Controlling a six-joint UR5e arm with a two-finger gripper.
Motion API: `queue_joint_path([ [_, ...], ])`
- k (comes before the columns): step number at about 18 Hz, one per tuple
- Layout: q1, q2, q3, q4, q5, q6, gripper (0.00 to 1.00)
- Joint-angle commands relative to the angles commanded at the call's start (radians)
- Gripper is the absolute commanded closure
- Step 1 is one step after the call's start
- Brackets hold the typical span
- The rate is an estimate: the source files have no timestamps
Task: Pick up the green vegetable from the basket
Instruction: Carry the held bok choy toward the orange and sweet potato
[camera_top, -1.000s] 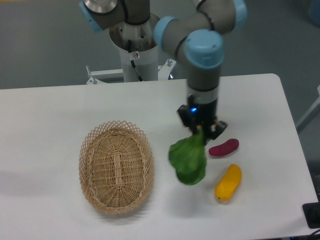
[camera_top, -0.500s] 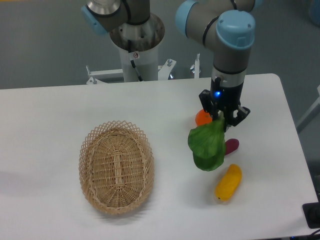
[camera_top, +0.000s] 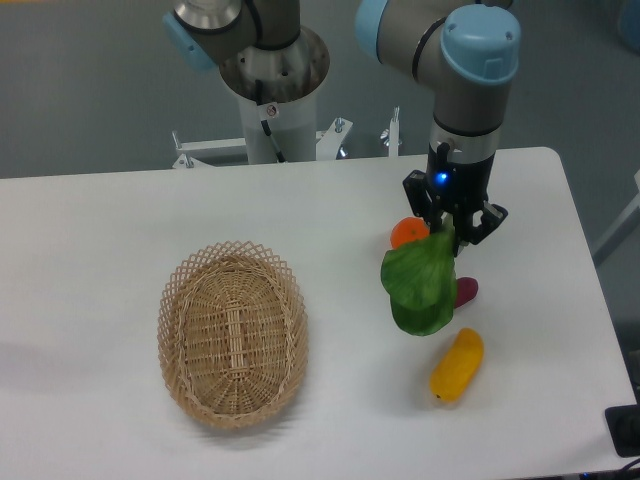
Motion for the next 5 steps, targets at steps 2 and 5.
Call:
queue_joint_path([
  [2,-0.003,0.000,0.000,0.002,0.000,0.000,0.59],
  [5,-0.003,0.000,0.000,0.002,-0.002,0.000,0.59],
])
